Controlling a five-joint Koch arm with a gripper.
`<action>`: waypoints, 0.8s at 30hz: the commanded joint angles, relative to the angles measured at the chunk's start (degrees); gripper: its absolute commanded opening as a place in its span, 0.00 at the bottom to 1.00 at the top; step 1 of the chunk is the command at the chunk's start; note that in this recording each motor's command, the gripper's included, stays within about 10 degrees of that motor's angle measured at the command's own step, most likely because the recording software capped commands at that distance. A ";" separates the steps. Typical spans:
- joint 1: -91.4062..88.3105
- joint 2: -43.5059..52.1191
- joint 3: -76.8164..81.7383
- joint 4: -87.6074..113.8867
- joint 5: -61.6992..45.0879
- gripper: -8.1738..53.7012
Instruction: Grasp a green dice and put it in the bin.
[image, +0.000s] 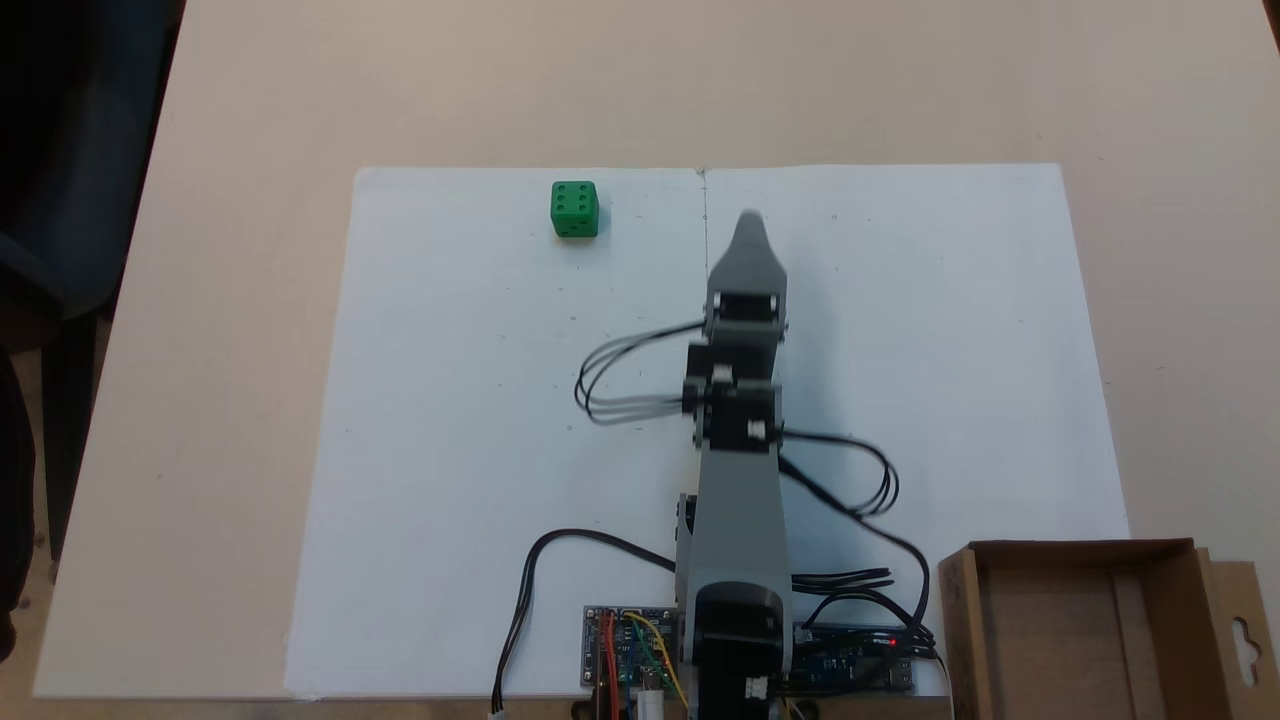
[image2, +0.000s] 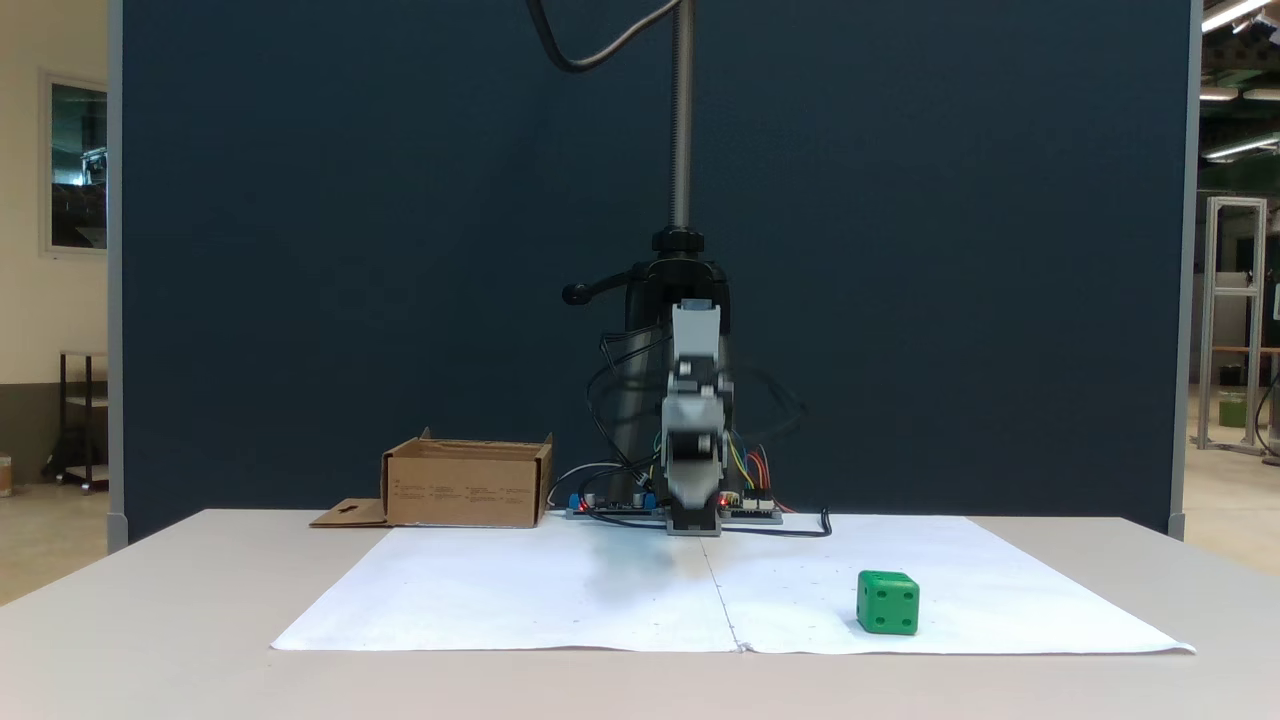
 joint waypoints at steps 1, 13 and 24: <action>-0.44 6.24 -2.64 9.03 -3.69 0.82; -11.60 -8.70 -32.70 54.30 10.02 0.82; -23.03 -29.97 -62.23 86.46 26.28 0.83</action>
